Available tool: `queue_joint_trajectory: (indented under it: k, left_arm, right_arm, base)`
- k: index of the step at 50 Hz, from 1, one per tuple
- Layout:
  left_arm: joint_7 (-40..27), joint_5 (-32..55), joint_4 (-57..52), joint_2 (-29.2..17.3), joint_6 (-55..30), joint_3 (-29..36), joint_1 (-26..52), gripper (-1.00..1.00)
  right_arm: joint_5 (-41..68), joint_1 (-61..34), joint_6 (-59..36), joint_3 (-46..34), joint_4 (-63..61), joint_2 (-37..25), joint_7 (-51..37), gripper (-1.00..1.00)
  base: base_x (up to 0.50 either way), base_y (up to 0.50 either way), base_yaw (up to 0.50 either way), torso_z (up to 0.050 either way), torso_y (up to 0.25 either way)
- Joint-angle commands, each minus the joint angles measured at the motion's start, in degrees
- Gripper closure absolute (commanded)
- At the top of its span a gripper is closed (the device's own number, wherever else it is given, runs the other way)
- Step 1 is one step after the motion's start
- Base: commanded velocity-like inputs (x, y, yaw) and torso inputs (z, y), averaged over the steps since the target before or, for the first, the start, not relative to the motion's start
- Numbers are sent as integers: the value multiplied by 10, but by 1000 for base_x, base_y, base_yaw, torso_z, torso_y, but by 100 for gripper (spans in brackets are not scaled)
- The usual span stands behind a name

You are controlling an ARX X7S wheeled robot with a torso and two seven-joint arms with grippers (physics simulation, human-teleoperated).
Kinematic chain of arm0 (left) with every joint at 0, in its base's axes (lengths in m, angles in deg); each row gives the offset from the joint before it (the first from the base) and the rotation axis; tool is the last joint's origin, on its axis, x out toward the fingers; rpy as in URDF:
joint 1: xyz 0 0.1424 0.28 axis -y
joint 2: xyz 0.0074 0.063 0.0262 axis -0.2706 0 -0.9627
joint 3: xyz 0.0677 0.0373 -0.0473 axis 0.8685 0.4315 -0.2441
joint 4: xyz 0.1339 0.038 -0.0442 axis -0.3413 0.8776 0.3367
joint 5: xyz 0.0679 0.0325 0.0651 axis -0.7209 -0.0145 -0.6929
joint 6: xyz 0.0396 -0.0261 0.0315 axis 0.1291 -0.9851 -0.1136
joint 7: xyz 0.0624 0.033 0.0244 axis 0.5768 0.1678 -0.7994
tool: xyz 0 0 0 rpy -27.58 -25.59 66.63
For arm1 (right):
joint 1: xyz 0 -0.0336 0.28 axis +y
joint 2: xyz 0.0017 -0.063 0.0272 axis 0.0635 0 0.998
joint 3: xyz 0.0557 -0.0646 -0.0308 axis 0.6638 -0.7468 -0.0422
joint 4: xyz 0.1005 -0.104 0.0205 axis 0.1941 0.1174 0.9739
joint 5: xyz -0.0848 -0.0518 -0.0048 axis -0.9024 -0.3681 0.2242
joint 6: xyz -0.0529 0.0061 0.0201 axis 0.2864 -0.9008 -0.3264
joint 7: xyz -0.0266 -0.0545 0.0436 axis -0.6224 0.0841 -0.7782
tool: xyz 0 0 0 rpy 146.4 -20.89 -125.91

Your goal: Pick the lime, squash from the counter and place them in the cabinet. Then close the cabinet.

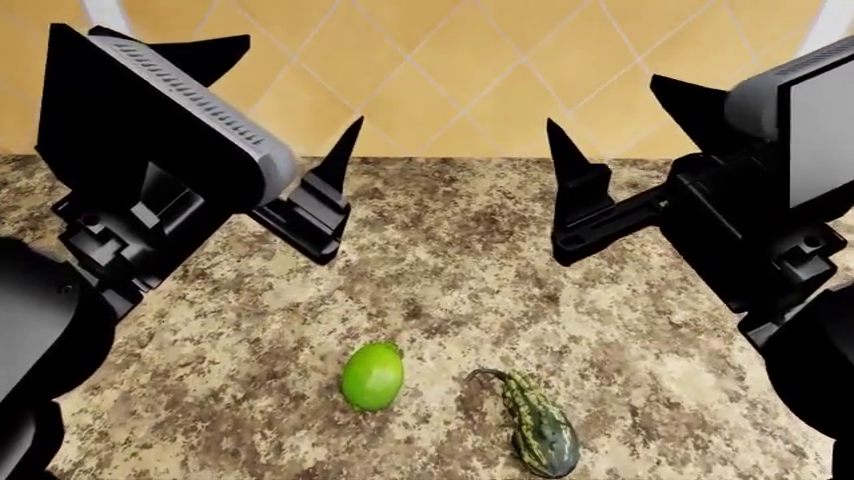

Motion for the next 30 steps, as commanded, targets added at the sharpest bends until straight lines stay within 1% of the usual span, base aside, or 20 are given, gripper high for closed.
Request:
queue_joint_trajectory:
  k: [1,4,8,13,17,22,26,30]
  left_arm:
    - [5,14,-9,0,4,-18,-13,-100]
    - [7,17,-10,-1,10,-23,-20,-100]
    - [10,20,-11,-2,15,-30,-27,-100]
    - [9,22,-11,-4,16,-34,-31,-100]
    - [8,22,-10,-6,18,-35,-34,-100]
    - [7,24,-12,-8,18,-37,-36,-100]
    - [7,29,-14,-8,13,-40,-36,-100]
    - [6,31,-14,-8,12,-40,-35,-100]
  right_arm:
    - [186,7,-56,44,0,-56,-62,-100]
    - [321,11,-55,62,12,-95,-135,-100]
    - [449,14,-48,74,18,-133,-201,-100]
    - [544,28,-29,71,23,-165,-238,-100]
    - [614,47,-9,68,19,-187,-243,-100]
    - [665,73,13,74,6,-206,-244,-100]
    - [672,97,11,84,-5,-210,-226,-100]
    - [649,128,-7,99,-20,-201,-191,-100]
  base:
    - [0,0,0,0,0]
    - [0,0,0,0,0]
    - [0,0,0,0,0]
    - [0,0,0,0,0]
    - [0,0,0,0,0]
    - [0,0,0,0,0]
    - [0,0,0,0,0]
    - [0,0,0,0,0]
